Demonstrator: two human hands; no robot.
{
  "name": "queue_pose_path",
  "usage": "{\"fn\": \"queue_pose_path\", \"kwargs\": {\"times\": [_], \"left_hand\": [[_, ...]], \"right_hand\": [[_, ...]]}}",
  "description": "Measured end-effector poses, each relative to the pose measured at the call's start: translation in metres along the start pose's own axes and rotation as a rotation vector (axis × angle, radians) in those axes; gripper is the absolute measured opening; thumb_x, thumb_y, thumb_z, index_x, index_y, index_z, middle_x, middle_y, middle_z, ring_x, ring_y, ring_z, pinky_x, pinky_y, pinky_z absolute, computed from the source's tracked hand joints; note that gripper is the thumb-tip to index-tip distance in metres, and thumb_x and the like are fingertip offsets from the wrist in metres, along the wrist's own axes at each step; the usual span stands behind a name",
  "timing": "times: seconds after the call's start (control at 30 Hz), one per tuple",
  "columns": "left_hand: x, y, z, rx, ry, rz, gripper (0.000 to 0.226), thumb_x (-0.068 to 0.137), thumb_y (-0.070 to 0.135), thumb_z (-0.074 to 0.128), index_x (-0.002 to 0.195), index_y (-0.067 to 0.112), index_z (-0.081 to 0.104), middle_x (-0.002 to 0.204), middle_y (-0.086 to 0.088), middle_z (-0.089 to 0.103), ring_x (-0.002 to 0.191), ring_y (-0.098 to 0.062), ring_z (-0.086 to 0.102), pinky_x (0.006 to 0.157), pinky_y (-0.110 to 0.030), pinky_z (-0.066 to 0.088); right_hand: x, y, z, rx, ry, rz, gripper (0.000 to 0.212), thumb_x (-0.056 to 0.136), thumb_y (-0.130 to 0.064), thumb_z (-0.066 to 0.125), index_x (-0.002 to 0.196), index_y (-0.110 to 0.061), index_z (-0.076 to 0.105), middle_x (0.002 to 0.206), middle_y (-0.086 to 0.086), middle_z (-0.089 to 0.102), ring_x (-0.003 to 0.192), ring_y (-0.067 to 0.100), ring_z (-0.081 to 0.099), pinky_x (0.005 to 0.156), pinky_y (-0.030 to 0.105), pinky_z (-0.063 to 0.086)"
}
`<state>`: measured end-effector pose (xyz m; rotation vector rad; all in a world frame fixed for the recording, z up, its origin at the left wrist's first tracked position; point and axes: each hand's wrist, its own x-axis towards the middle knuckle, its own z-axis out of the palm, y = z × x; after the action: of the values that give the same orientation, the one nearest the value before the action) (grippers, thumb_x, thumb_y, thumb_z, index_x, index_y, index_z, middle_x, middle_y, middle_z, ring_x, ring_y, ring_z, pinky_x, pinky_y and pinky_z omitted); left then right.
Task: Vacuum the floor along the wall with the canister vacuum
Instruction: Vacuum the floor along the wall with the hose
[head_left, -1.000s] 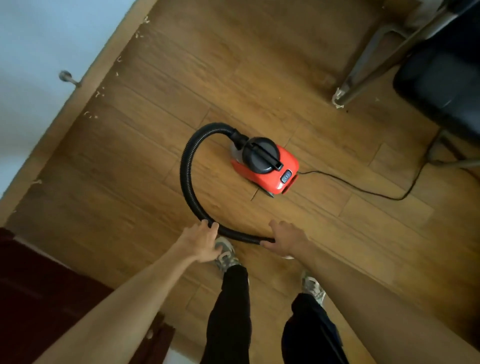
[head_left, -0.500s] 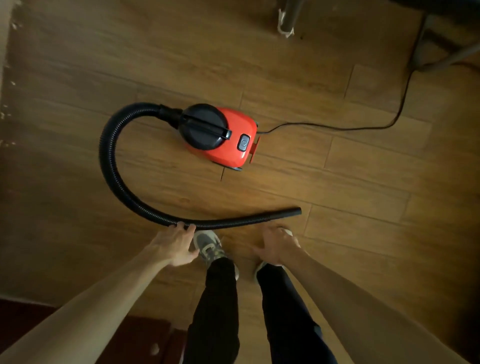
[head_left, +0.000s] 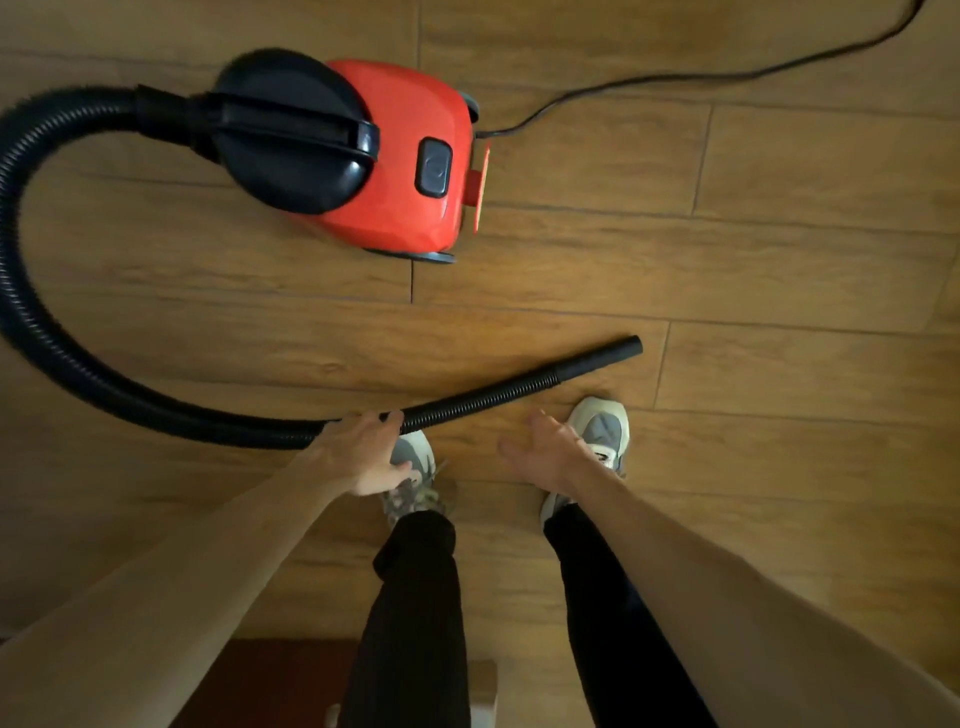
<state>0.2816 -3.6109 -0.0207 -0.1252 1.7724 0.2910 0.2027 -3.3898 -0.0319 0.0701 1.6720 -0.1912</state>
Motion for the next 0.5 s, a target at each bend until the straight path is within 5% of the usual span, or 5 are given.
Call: {"fn": "queue_pose_path", "kwargs": {"times": [0.37,0.5], "left_hand": [[0.079,-0.028,0.033,0.046,0.041,-0.003,0.051,0.096,0.046,0.05,0.133,0.014,0.037,0.127,-0.012,0.046,0.115,-0.03,0.048,0.094,-0.044,0.048],[0.097,-0.043,0.043,0.051,0.006,0.004,0.054,0.096,0.044,0.054,0.136,0.014,0.036,0.124,-0.012,0.051,0.109,-0.03,0.055,0.09,-0.045,0.052]], "right_hand": [[0.105,0.022,0.037,0.237,0.064,0.162,0.079,0.084,-0.062,0.054,0.144,-0.013,0.037,0.142,0.016,0.045,0.128,0.035,0.047,0.1,0.038,0.042],[0.142,0.015,0.047,0.656,0.235,0.286,0.069,0.088,-0.055,0.059,0.137,-0.009,0.042,0.133,0.015,0.054,0.118,0.034,0.057,0.099,0.036,0.047]]}}
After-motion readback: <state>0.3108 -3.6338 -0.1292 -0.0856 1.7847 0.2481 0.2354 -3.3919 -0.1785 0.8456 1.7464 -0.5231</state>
